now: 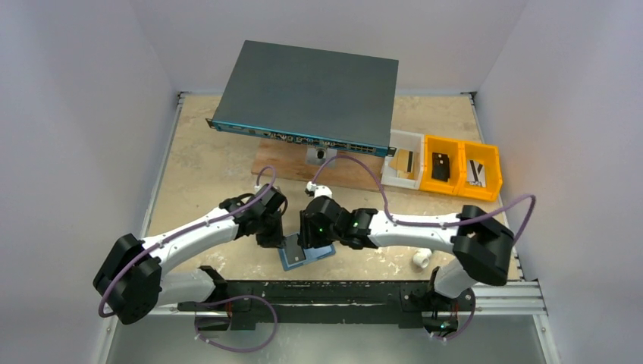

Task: Take the credit cards out of the card holder
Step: Remove the credit card from the card holder.

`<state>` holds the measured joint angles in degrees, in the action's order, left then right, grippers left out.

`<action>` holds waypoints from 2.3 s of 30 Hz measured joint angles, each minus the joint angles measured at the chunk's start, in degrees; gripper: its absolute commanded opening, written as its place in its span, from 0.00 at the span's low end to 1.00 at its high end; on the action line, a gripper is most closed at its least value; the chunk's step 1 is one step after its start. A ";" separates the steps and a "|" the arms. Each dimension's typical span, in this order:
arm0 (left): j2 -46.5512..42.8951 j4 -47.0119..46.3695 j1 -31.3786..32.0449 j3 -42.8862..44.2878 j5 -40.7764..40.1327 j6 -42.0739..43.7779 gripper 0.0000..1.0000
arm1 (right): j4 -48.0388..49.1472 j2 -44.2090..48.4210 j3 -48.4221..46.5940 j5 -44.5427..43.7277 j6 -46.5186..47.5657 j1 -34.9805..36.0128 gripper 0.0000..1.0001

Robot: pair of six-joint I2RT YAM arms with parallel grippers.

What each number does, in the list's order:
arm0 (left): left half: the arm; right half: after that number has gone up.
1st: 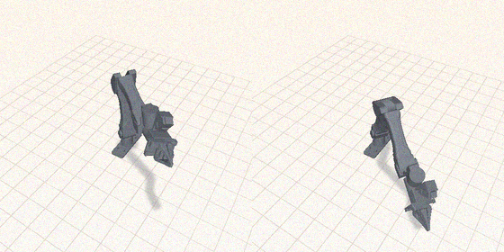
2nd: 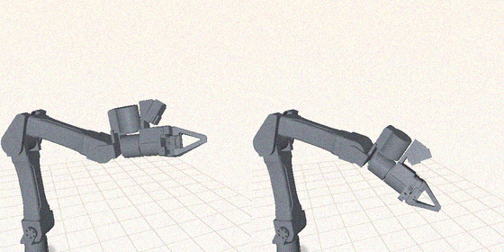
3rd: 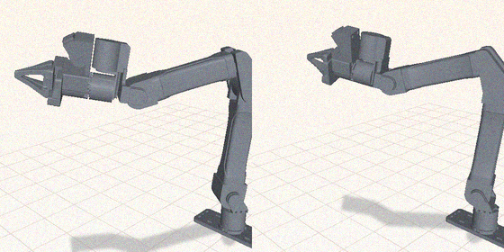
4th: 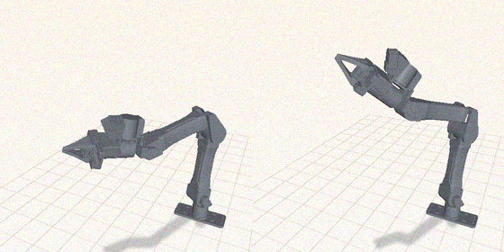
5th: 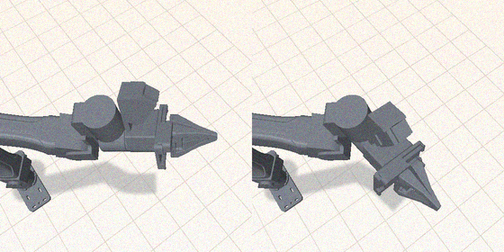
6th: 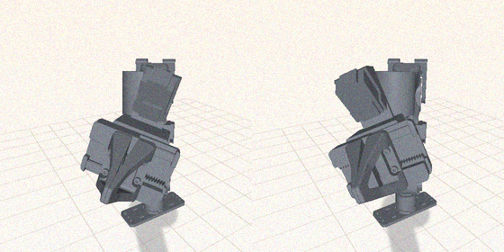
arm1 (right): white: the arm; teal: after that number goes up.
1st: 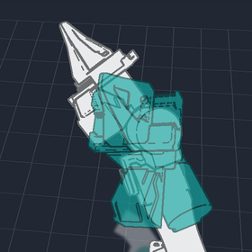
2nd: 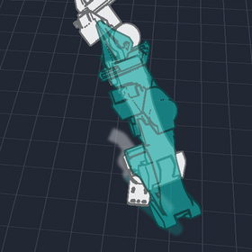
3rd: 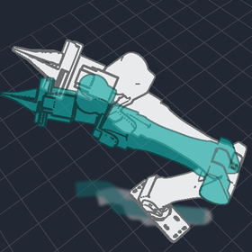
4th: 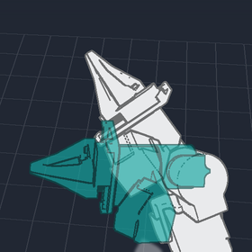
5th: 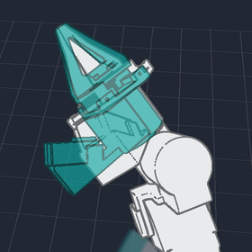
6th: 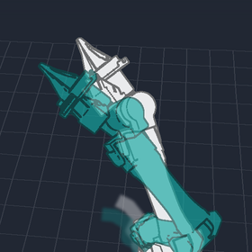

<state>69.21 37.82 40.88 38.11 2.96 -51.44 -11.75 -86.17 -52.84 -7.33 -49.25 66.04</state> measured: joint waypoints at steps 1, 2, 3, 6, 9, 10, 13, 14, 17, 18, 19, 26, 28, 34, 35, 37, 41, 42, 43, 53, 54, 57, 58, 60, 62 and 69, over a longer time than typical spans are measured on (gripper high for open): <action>0.00 -0.15 0.00 -0.02 0.00 0.00 0.09 | 0.98 -1.70 0.02 1.14 -0.09 -0.07 0.34; 0.00 -0.37 0.00 -0.09 0.00 0.00 0.09 | 1.99 -3.39 0.07 2.12 -0.17 -0.13 0.33; 0.00 -0.61 0.00 -0.24 0.04 -0.02 0.09 | 2.93 -4.90 0.22 2.91 -0.22 -0.24 0.33; 0.17 -0.87 0.00 -0.59 0.20 -0.02 0.08 | 5.75 -7.93 1.14 5.27 -0.33 -1.01 0.33; 0.55 -1.25 0.00 -0.83 0.33 -0.02 0.08 | 8.37 -9.60 2.25 7.13 -0.59 -2.23 0.33; 0.68 -1.40 0.00 -0.96 0.42 -0.02 0.08 | 9.22 -10.03 2.56 7.43 -0.63 -2.58 0.33; 1.14 -1.75 0.00 -1.38 0.70 -0.04 0.08 | 11.56 -11.04 3.41 8.68 -0.96 -3.43 0.33; 1.40 -1.90 0.00 -1.44 0.85 -0.04 0.08 | 12.31 -11.19 3.76 9.03 -1.09 -3.56 0.33; 2.49 -2.67 0.00 -1.46 1.22 -0.04 0.07 | 14.16 -11.41 4.66 10.19 -1.53 -3.89 0.33; 2.86 -2.91 0.00 -1.46 1.31 -0.02 0.07 | 14.93 -11.50 4.98 10.62 -1.79 -4.02 0.33; 3.37 -3.28 0.00 -1.49 1.46 -0.02 0.07 | 15.89 -11.65 5.35 11.37 -2.12 -4.22 0.33; 5.92 -5.90 0.00 -1.49 3.19 -0.07 0.06 | 21.66 -12.09 7.80 14.73 -4.09 -5.29 0.33; 6.43 -6.99 0.00 -1.49 3.96 -0.07 0.06 | 22.73 -12.09 8.33 15.30 -4.61 -5.42 0.33; 7.17 -8.50 0.00 -1.49 5.22 -0.11 0.06 | 25.79 -12.48 9.62 16.52 -6.34 -5.75 0.32; 7.08 -8.44 0.00 -1.49 5.20 -0.11 0.07 | 26.38 -12.48 9.99 16.70 -6.71 -5.88 0.32; 6.56 -7.87 0.00 -1.49 4.72 -0.09 0.07 | 27.26 -12.48 10.54 17.14 -7.41 -6.19 0.32; 3.13 -5.07 0.00 -1.79 2.49 -0.09 0.08 | 29.11 -12.48 11.61 17.62 -8.68 -6.56 0.32; 1.99 -4.46 0.00 -2.03 2.03 -0.11 0.08 | 29.57 -12.48 11.87 17.66 -8.90 -6.60 0.32; 1.01 -3.80 0.00 -2.23 1.53 -0.11 0.08 | 29.90 -12.48 12.04 17.81 -9.09 -6.69 0.32; 0.92 -2.19 0.00 -3.32 0.63 -0.20 0.06 | 30.58 -12.92 12.09 18.93 -9.66 -6.91 0.32; 1.14 -2.23 0.00 -3.32 0.66 -0.22 0.06 | 30.58 -12.92 12.09 18.93 -9.66 -6.91 0.32; 1.97 -2.51 0.00 -3.32 0.66 -0.26 0.06 | 30.60 -12.94 12.09 18.95 -9.68 -6.91 0.32; 2.23 -2.67 0.00 -3.32 0.68 -0.26 0.06 | 30.60 -12.94 12.09 18.97 -9.68 -6.91 0.32; 2.47 -2.91 0.00 -3.32 0.83 -0.26 0.06 | 30.62 -12.96 12.09 18.99 -9.66 -6.91 0.32; 2.67 -3.04 0.00 -3.32 0.98 -0.24 0.06 | 30.67 -13.05 12.09 19.06 -9.68 -6.93 0.32; 3.58 -4.02 0.00 -3.06 1.86 -0.24 0.05 | 31.52 -13.64 12.07 20.33 -9.68 -7.26 0.32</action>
<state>72.79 33.80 40.88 35.05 4.82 -51.68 19.77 -99.81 -40.77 12.99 -58.94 58.78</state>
